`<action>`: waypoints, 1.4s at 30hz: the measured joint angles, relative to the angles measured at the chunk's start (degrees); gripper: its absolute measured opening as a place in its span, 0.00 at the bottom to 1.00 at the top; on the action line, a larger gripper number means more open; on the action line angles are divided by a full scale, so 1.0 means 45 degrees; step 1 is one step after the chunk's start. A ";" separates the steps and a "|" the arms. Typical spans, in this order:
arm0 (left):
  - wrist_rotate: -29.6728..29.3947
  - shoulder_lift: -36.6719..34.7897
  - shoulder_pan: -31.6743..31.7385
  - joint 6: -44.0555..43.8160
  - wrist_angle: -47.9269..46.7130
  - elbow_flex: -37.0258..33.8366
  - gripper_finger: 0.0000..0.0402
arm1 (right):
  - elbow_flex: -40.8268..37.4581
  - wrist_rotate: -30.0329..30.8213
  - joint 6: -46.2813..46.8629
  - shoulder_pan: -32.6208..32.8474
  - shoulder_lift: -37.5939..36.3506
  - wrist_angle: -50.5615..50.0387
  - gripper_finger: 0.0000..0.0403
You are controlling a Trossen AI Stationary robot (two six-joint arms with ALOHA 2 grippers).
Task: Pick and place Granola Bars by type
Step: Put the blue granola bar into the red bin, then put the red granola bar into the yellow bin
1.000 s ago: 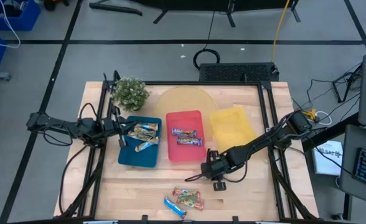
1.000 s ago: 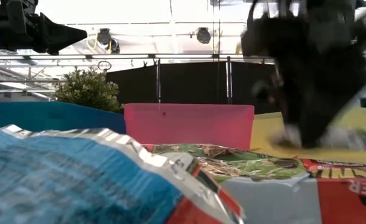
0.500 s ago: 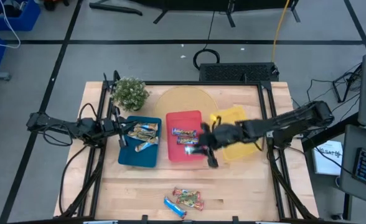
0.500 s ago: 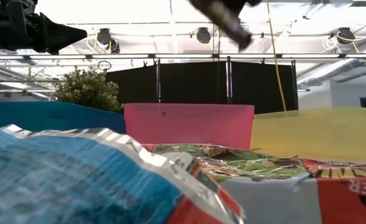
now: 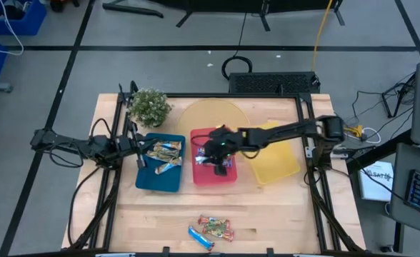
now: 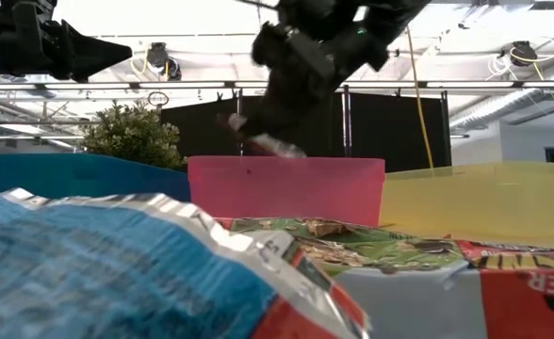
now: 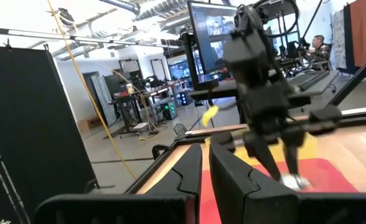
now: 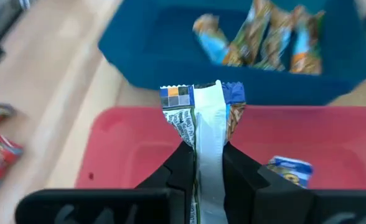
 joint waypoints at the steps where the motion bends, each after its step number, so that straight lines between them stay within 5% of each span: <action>1: -0.0043 0.0000 0.0004 0.0000 -0.0029 0.0000 0.10 | 0.0334 0.0014 -0.0139 0.0007 0.0339 -0.0304 0.12; 13: -0.0521 0.0004 0.0004 -0.0091 -0.0494 0.0000 0.10 | 0.1393 0.0545 -0.0117 -0.0170 0.1663 -0.1930 0.13; 22: -0.0501 0.0003 0.0001 -0.0379 -0.0787 0.0000 0.10 | 0.1393 0.1101 0.0359 -0.0016 0.1005 -0.2306 0.38; 28: -0.0419 0.0000 0.0001 -0.0170 -0.0780 -0.0001 0.10 | 0.1393 0.2174 0.0282 0.0092 -0.0226 -0.4307 0.44; 35: -0.0397 0.0005 0.0000 -0.0092 -0.1149 -0.0005 0.10 | 0.1393 0.4623 0.0920 0.1005 -0.2690 -0.9222 0.32; 42: -0.0375 0.0000 0.0000 -0.0238 -0.1176 -0.0005 0.10 | 0.1390 0.6416 0.4549 0.2171 -0.4428 -1.4362 0.08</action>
